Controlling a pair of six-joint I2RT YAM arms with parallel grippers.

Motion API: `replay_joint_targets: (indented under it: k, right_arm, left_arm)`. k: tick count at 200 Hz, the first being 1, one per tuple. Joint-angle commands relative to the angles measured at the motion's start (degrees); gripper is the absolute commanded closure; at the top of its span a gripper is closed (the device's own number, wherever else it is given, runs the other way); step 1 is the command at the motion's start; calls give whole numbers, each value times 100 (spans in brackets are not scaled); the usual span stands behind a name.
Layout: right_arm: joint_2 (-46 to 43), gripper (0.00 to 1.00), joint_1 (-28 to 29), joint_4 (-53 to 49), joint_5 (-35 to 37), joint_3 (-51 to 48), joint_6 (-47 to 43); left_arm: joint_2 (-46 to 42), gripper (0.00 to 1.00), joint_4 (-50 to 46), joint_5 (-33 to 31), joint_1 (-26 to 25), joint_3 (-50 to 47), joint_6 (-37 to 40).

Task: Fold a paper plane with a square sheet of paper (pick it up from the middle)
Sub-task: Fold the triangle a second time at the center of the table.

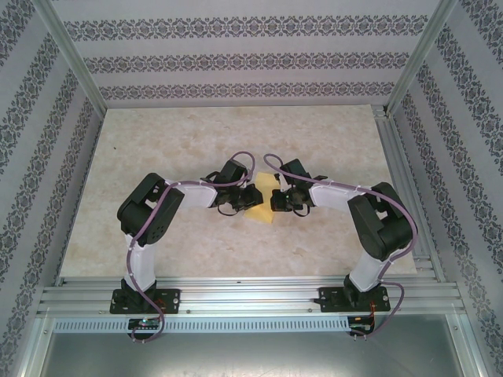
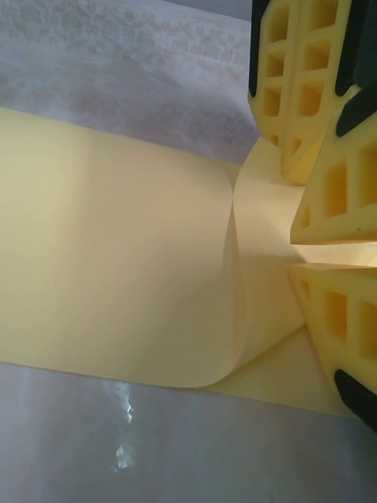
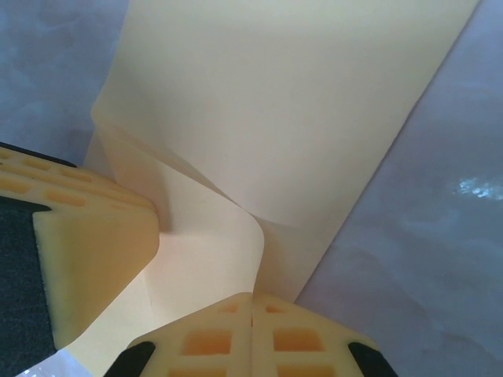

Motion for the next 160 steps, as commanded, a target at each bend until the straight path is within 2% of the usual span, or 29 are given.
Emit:
replay_joint_targets:
  k: [1,112,160]
  right_arm:
    - [-75,97,49,-203,165,199,-66]
    - [328,96,40,-166,240,210,-117]
    - [361,96,40,-193,202,181,-102]
  left_arm:
    - [57,83,-152,-113,-84,-8,156]
    - [32,83,-251,-138,-82,37,216]
    - [-300,78,-296,-110,-86,179,236]
